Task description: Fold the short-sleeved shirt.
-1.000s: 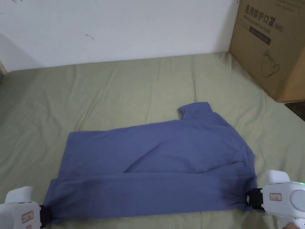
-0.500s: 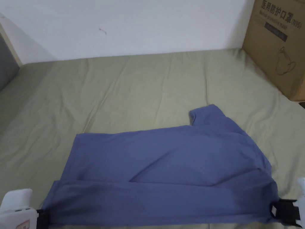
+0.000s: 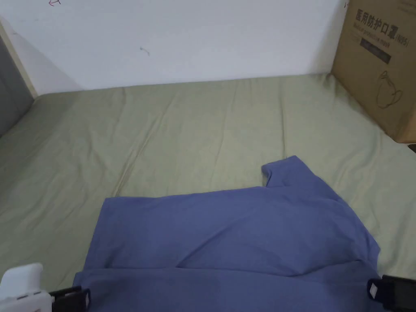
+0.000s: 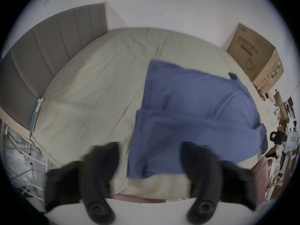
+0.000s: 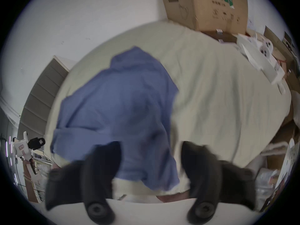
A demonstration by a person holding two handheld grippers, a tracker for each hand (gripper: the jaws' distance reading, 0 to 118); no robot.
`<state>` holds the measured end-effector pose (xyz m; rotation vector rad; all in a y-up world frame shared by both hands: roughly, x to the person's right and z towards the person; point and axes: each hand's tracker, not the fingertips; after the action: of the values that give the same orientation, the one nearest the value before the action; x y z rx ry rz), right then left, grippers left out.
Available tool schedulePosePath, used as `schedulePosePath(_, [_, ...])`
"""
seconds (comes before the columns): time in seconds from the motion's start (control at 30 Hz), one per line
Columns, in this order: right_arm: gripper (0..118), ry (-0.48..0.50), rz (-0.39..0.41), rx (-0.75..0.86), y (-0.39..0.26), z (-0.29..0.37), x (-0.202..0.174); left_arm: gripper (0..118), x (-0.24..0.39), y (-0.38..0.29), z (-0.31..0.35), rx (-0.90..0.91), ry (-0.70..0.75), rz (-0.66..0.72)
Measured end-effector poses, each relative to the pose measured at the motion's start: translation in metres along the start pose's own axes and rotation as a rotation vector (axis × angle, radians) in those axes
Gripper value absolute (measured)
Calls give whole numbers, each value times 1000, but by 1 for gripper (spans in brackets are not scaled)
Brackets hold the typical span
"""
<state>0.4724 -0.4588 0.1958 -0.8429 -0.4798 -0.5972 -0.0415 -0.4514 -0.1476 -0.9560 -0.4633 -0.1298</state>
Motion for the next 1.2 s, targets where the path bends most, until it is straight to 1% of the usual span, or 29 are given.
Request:
schedulePosePath(0.03, [1,-8,12,32,8,1,-6,2,4,7,0,21,-9,-4])
schedulePosePath(0.07, [1,-40,15,58,14,-2,-12,0,8,13,-4,25,-10,-15])
schedulePosePath(0.1, [1,-43,26,65,20,-6,-17,0,12,17,-10,29,-1,-20])
schedulePosePath(0.13, [1,-27,29,55,27,-12,-19,0,14,21,-16,31,-6,-17])
schedulePosePath(0.23, [1,17,2,24,42,-36,-23,0,24,31,-32,12,-33,3])
schedulePosePath(0.3, [1,14,1,17,58,-51,-26,0,26,38,-41,-4,-43,17])
schedulePosePath(0.47, [1,-4,20,42,121,-93,-33,0,32,59,-61,-5,-34,-1])
schedulePosePath(0.5, [3,-15,33,50,139,-106,-35,0,31,64,-66,-9,-30,-2])
schedulePosePath(0.53, [15,-26,46,42,156,-121,-37,0,31,67,-70,-9,-28,-3])
schedulePosePath(0.57, [49,-42,50,9,171,-135,-38,0,31,70,-74,-10,-25,-3])
schedulePosePath(0.6, [102,-39,56,-34,185,-155,-38,0,35,75,-77,-12,-22,0])
schedulePosePath(0.63, [118,-23,69,-74,197,-176,-37,0,35,78,-82,-14,-22,2])
schedulePosePath(0.7, [117,-54,77,-92,213,-204,-31,0,36,81,-88,-18,-20,5])
schedulePosePath(0.73, [116,-122,62,-140,219,-220,-29,0,37,84,-91,-22,-20,3])
schedulePosePath(0.77, [114,-136,60,-170,222,-232,-25,0,38,85,-95,-30,-18,-1])
schedulePosePath(0.8, [103,-111,77,-176,221,-242,-24,0,39,85,-97,-35,-10,-3])
schedulePosePath(0.83, [101,-120,61,-194,220,-249,-21,0,39,85,-100,-39,-7,-10])
schedulePosePath(0.87, [101,-177,70,-218,218,-251,-21,0,39,86,-102,-45,-4,-17])
schedulePosePath(0.9, [100,-139,114,-190,217,-247,-23,0,39,86,-104,-52,2,-23])
schedulePosePath(0.93, [94,-163,130,-186,217,-243,-30,0,39,85,-106,-56,5,-28])
schedulePosePath(0.97, [84,-193,166,-184,217,-239,-34,0,38,85,-107,-61,7,-30])
schedulePosePath(1.0, [64,-211,193,-179,218,-234,-38,0,38,86,-109,-66,11,-29])
schedulePosePath(1.07, [14,-187,210,-152,218,-225,-49,0,36,87,-110,-66,13,-26])
schedulePosePath(1.1, [5,-159,199,-158,218,-224,-48,0,35,88,-110,-64,14,-21])
schedulePosePath(1.13, [5,-104,170,-164,219,-224,-48,0,34,90,-110,-62,13,-18])
schedulePosePath(1.17, [5,-116,157,-162,219,-225,-49,0,33,92,-111,-61,13,-15])
schedulePosePath(1.2, [5,-138,180,-163,218,-227,-56,0,32,94,-111,-58,16,-11])
